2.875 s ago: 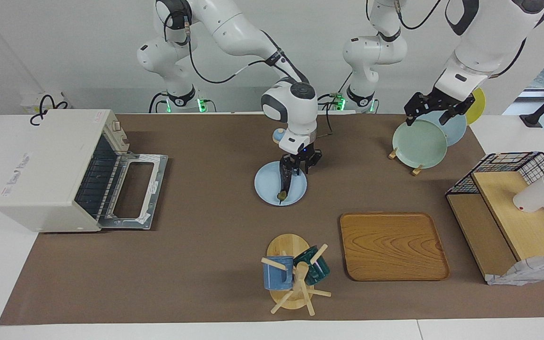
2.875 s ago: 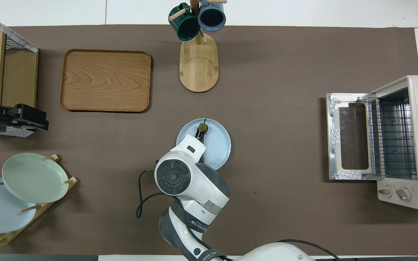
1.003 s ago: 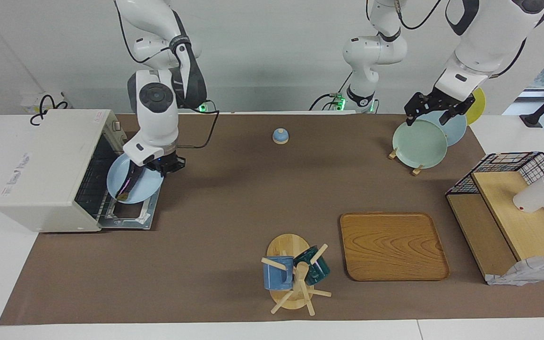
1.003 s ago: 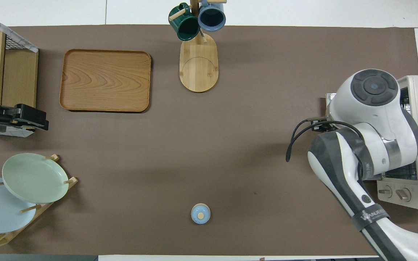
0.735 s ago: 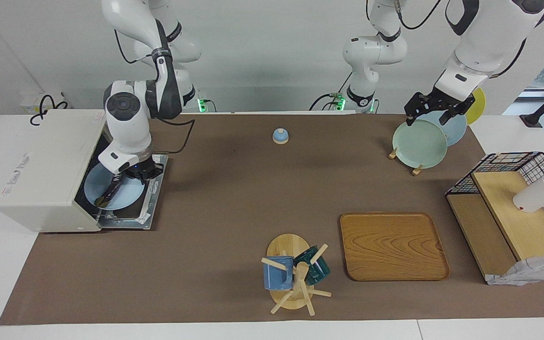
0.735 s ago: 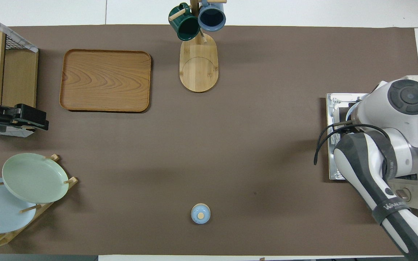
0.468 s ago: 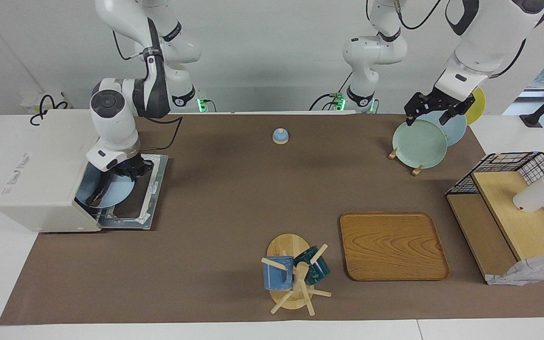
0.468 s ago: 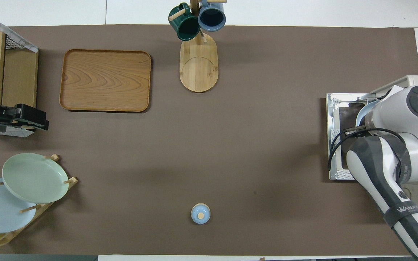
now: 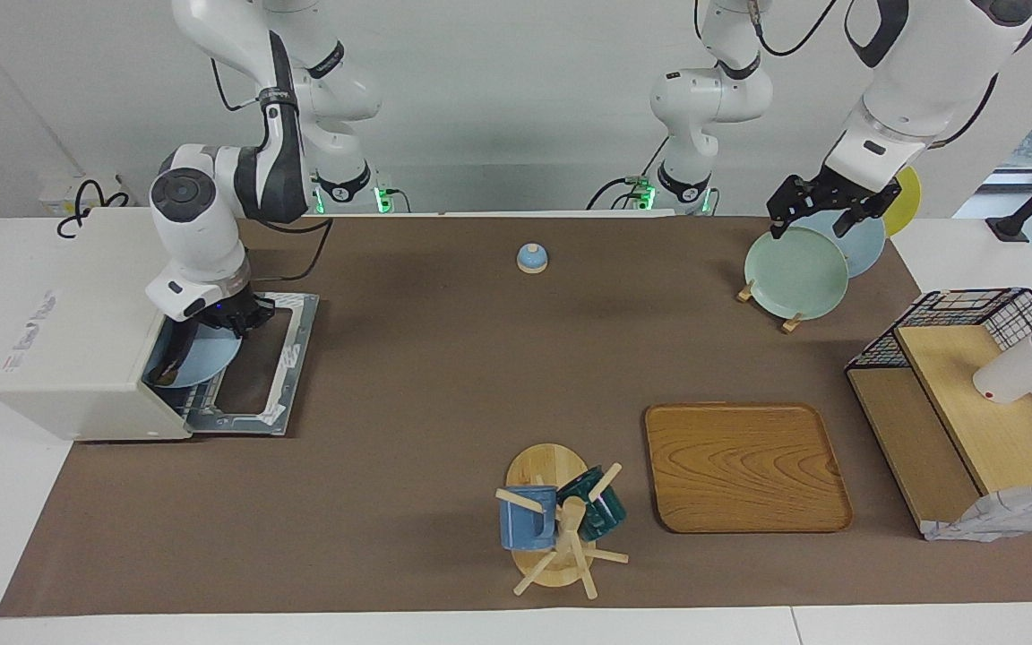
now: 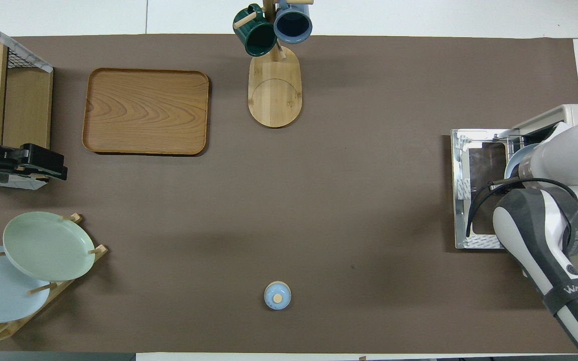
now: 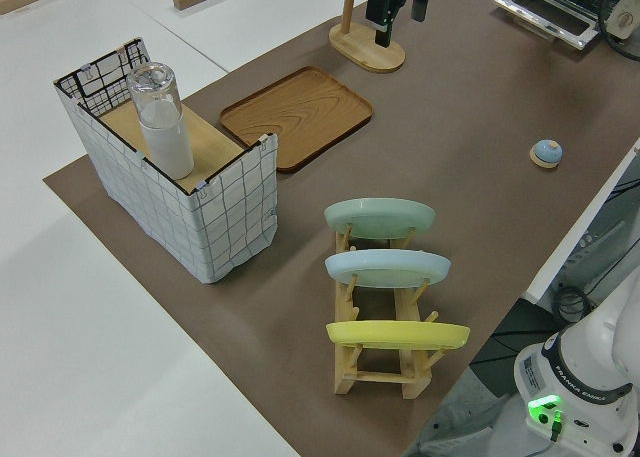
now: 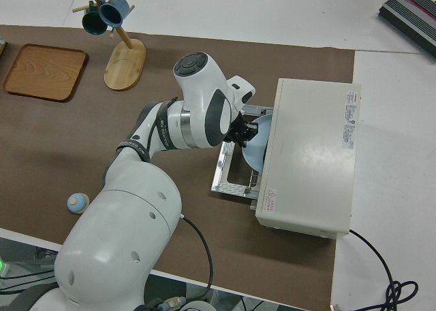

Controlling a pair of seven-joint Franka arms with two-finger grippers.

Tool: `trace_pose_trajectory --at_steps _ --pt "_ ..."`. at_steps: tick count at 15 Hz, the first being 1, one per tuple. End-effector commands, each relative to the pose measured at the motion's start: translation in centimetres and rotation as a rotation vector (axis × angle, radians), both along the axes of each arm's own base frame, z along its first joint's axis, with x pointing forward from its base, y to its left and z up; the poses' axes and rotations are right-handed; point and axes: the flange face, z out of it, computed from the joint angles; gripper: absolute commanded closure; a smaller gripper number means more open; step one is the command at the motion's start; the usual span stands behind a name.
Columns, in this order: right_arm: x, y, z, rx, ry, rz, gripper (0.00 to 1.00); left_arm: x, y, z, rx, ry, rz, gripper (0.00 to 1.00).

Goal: Put eggplant into oven
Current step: 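Carry the eggplant into the open oven and release it, then withdraw the right gripper out of the oven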

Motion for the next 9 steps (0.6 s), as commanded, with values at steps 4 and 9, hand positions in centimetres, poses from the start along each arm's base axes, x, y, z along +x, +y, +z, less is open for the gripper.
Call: trace_pose_trajectory --at_steps 4,9 --pt "0.4 2.0 1.7 0.057 0.061 -0.020 0.52 -0.7 0.2 0.3 -0.010 -0.009 0.009 0.00" --pt "2.2 9.7 2.7 0.077 -0.021 -0.026 0.96 -0.7 0.2 0.3 -0.010 -0.010 0.009 0.00"
